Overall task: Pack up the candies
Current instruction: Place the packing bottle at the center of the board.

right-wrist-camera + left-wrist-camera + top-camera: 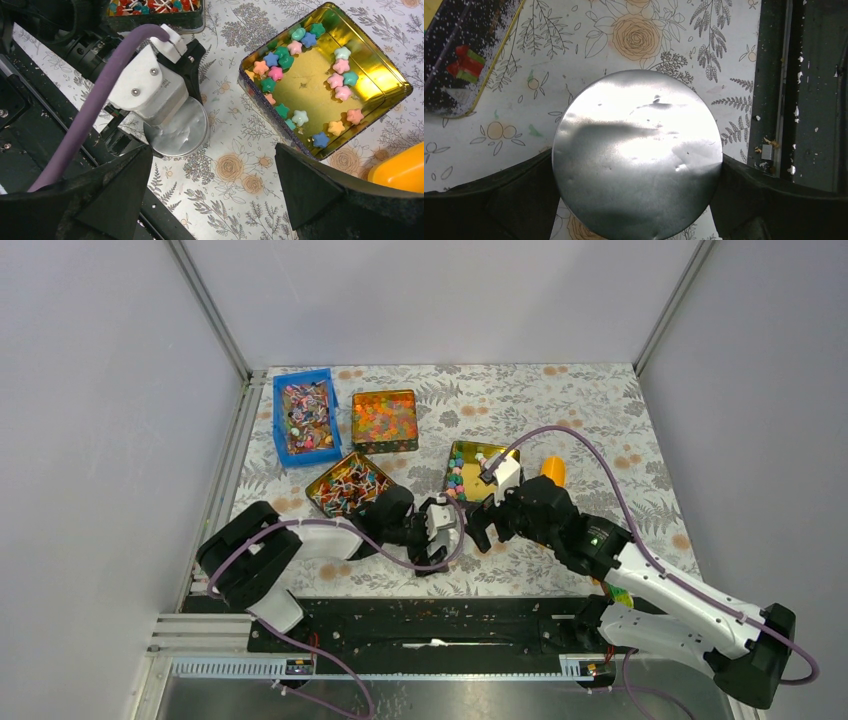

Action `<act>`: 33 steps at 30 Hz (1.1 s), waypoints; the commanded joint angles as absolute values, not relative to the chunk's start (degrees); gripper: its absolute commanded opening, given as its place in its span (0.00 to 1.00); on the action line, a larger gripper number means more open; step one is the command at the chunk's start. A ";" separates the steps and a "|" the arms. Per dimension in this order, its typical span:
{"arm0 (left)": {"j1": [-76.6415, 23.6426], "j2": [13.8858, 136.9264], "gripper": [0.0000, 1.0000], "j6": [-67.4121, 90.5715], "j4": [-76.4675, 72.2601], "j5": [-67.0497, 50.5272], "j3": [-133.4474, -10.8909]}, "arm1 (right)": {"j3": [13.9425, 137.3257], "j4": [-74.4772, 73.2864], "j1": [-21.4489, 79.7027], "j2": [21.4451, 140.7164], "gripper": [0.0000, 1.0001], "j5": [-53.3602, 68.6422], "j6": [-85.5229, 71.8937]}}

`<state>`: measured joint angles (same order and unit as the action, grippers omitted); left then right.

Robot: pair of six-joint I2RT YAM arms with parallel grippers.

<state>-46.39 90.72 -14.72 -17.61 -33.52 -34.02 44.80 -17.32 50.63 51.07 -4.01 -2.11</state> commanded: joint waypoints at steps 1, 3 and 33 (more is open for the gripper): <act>-45.98 86.42 0.99 -12.73 -18.13 -31.14 -31.30 | 45.25 -14.40 50.76 51.58 1.00 -4.60 -2.96; -45.76 84.82 0.99 -12.10 -16.94 -30.01 -30.05 | 45.22 -13.83 50.80 51.90 1.00 -4.37 -3.13; -44.23 72.72 0.99 -13.23 9.24 -25.78 -44.62 | 46.14 -12.13 49.85 54.87 1.00 -2.48 -2.82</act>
<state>-44.56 75.66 -11.64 7.99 -24.10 -41.89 44.80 -14.31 50.46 55.24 -3.36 -2.76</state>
